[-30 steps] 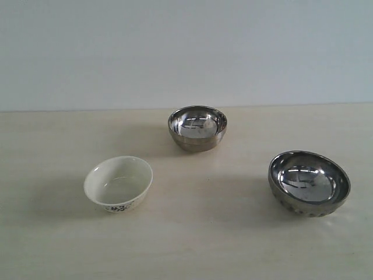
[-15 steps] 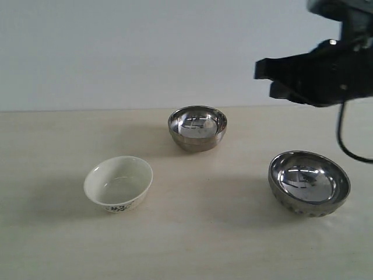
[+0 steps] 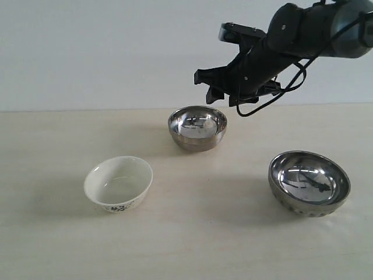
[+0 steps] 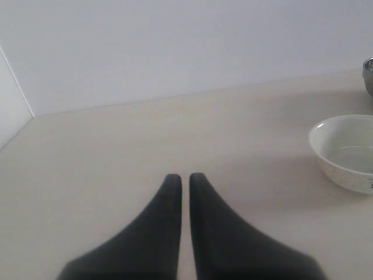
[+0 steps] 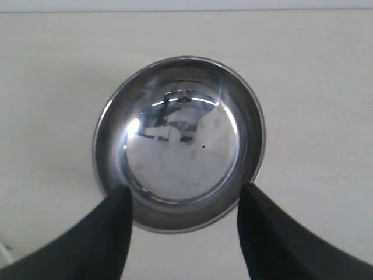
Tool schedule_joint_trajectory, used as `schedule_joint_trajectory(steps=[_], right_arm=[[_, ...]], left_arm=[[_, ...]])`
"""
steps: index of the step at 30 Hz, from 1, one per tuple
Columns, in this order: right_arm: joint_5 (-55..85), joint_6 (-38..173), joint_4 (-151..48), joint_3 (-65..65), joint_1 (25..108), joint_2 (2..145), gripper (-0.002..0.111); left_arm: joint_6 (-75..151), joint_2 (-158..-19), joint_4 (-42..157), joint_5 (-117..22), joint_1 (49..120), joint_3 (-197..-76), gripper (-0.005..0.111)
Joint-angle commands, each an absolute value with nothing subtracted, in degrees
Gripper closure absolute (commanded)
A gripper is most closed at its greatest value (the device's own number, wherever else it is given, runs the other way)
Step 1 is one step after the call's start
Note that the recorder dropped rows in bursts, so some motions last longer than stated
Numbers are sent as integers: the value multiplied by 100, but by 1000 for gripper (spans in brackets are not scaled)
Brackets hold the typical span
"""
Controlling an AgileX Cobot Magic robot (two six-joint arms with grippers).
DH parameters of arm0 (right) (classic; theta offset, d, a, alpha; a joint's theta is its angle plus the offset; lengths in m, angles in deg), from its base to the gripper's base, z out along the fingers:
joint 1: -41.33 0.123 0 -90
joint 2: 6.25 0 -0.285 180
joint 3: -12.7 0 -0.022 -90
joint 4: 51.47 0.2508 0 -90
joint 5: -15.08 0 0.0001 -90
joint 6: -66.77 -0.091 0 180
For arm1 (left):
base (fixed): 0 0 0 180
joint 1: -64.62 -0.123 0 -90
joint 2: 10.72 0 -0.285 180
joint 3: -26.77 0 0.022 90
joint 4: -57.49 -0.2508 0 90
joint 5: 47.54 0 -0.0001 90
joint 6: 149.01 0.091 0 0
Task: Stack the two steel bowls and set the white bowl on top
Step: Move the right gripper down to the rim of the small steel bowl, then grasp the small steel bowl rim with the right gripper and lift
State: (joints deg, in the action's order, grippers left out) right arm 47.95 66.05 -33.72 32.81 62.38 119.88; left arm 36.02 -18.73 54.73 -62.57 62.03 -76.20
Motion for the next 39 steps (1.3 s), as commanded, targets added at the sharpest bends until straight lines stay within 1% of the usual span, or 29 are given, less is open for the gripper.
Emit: schedule_joint_trajectory(steps=[1, 4, 9, 13, 15, 17, 19, 20, 21, 27, 37, 39], right_arm=[[5180, 5992, -4045, 4060, 6062, 12618, 58], [5234, 5982, -4046, 4394, 5899, 13066, 58], [4623, 6238, -3685, 4421, 5920, 13585, 58], [4395, 6238, -3545, 4421, 5931, 13824, 58], [4369, 6238, -3537, 4421, 5986, 13879, 61], [4356, 6238, -3537, 4421, 6032, 13889, 72], [4344, 6255, -3537, 4421, 6092, 13889, 91], [4344, 6385, -3537, 4421, 6138, 13889, 104], [4357, 6464, -3537, 4421, 6164, 13877, 108], [4924, 6752, -3585, 4421, 6159, 13482, 108], [6858, 7241, -3268, 4355, 5903, 11997, 108], [6693, 7110, -3243, 3953, 5903, 11656, 108]], left_arm=[[3546, -1851, 5513, -6216, 6189, -7601, 103], [3546, -1851, 5513, -6216, 6189, -7601, 103], [3546, -1851, 5513, -6216, 6189, -7601, 103], [3546, -1851, 5513, -6216, 6189, -7601, 103], [3546, -1851, 5513, -6216, 6189, -7601, 103], [3546, -1851, 5513, -6216, 6189, -7601, 103], [3546, -1851, 5513, -6216, 6189, -7601, 103], [3546, -1851, 5513, -6216, 6189, -7601, 103], [3546, -1851, 5513, -6216, 6189, -7601, 103], [3546, -1851, 5513, -6216, 6189, -7601, 103], [3546, -1851, 5513, -6216, 6189, -7601, 103], [3546, -1851, 5513, -6216, 6189, -7601, 103]])
